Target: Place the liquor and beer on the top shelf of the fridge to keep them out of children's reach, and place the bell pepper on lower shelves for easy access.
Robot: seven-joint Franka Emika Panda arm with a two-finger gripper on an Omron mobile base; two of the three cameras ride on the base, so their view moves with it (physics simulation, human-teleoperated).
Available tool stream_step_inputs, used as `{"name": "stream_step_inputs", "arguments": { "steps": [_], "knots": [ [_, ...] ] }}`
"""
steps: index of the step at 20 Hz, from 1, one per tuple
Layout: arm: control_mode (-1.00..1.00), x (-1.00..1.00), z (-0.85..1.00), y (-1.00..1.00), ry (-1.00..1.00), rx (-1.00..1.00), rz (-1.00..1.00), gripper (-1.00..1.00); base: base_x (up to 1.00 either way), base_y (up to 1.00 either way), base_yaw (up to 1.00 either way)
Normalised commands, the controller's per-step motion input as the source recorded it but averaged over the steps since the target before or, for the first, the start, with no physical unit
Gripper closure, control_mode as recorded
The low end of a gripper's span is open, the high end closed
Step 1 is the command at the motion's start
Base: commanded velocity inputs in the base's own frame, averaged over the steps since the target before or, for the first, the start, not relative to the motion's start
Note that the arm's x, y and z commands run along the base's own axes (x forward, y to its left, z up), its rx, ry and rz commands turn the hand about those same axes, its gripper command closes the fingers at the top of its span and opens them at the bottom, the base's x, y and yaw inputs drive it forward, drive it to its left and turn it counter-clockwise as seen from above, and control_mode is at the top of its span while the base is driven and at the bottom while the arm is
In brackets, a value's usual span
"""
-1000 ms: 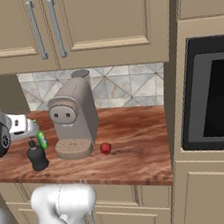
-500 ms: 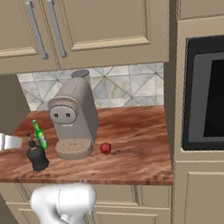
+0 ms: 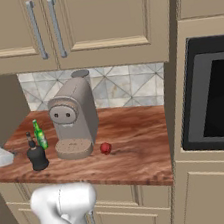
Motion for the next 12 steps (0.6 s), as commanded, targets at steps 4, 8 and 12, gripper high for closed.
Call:
{"name": "stream_step_inputs", "arguments": {
  "steps": [4,8,12],
  "knots": [
    [-1.00,0.00,0.00,-0.20,0.00,0.00,0.00,-1.00,0.00,0.00,0.00],
    [-1.00,0.00,-0.06,-0.03,0.00,0.00,0.00,-1.00,0.00,0.00,0.00],
    [-1.00,0.03,-0.21,0.00,-0.02,0.00,0.00,-1.00,0.00,0.00,0.00]
  ]
}}
